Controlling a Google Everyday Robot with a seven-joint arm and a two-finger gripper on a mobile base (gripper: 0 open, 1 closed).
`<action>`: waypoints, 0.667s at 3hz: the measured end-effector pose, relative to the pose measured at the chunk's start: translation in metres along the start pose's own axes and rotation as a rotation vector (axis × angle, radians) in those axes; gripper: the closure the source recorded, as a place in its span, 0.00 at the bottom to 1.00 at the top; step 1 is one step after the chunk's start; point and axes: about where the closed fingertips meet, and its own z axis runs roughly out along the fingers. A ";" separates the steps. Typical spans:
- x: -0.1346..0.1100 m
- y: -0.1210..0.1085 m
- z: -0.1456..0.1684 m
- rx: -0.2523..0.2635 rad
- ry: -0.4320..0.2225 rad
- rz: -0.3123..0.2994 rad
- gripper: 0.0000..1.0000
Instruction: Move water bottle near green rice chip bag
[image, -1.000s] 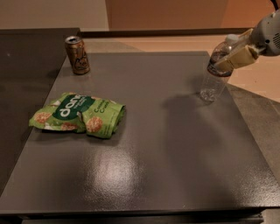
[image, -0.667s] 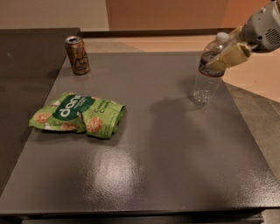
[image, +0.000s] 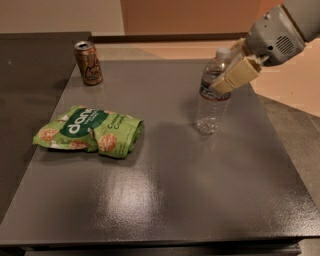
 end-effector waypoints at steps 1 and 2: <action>-0.022 0.028 0.014 -0.032 -0.020 -0.041 1.00; -0.040 0.054 0.027 -0.006 -0.034 -0.095 1.00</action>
Offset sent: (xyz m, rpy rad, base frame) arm -0.0641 0.0906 0.0055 0.0242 -0.1392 0.0874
